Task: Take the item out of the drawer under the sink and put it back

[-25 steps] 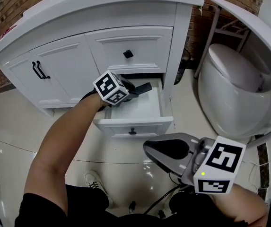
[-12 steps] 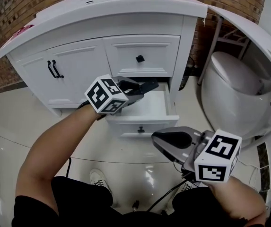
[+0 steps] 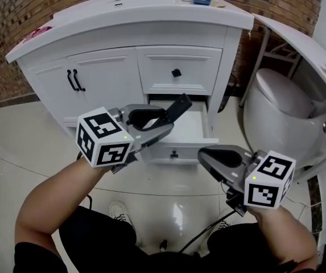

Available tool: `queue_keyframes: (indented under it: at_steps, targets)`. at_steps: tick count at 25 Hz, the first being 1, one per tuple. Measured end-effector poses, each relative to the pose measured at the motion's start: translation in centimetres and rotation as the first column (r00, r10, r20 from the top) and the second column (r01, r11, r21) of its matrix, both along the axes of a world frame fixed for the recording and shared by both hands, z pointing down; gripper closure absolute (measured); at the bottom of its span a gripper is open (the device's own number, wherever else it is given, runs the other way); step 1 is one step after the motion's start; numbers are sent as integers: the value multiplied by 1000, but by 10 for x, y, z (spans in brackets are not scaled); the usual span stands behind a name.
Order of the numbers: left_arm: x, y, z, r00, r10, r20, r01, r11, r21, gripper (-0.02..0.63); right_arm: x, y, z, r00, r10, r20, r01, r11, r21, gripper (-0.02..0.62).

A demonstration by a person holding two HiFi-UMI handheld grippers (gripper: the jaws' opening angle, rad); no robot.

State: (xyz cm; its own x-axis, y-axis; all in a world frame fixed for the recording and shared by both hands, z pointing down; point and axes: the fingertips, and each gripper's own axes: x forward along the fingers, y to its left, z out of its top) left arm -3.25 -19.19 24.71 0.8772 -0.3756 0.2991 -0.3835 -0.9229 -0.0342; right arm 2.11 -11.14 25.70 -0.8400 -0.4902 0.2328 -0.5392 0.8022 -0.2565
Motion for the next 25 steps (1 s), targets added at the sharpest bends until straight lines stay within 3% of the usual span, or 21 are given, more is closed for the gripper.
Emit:
queue_keyframes:
  at_steps: [4, 9, 15, 25]
  targets:
    - [-17, 37, -26, 988, -35, -149, 29, 999, -43, 436, 7, 1, -7, 1000, 22, 17, -22, 1000, 9, 588]
    - [-24, 71, -30, 949, -73, -307, 17, 983, -182, 436, 5, 8, -7, 1000, 6, 9, -6, 1000, 16, 588]
    - [-29, 88, -25, 956, -37, -290, -5, 990, -142, 436, -5, 14, 2, 999, -30, -14, 30, 1000, -4, 588]
    - [-35, 89, -18, 959, -47, -279, 11, 992, -129, 436, -8, 14, 4, 999, -47, -24, 46, 999, -3, 588]
